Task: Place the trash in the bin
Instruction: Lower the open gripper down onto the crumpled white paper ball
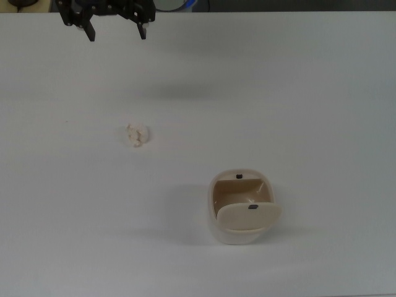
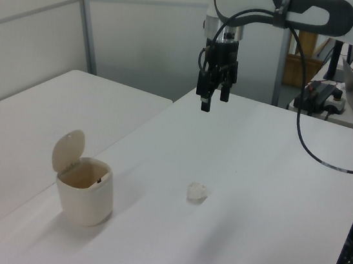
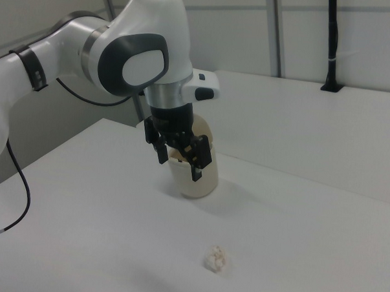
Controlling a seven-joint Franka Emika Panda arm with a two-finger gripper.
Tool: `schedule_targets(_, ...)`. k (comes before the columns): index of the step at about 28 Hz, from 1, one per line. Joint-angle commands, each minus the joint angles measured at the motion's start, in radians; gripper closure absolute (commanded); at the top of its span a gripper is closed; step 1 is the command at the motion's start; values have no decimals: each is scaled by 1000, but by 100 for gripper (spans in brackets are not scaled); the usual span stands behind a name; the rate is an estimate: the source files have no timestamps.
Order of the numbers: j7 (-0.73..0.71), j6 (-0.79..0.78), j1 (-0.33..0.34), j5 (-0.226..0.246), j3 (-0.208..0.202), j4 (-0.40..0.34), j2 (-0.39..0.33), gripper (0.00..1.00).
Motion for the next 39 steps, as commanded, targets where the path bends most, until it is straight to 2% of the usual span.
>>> schedule_targets(1, -11, 46, 2, -27, -2, -16, -1, 0)
schedule_targets(6, -13, 65, 2, -29, -2, -33, -1, 0)
schedule_targets(17, 26, 193, 14, -75, 4, -163, -1, 0)
schedule_targets(21, 40, 284, 19, -112, 7, -241, -1, 0)
schedule_targets(27, 59, 463, 54, -199, 7, -402, 20, 0)
schedule_targets(32, 121, 535, 63, -254, 7, -419, 86, 0)
schedule_targets(39, 138, 594, 63, -271, 7, -419, 143, 0)
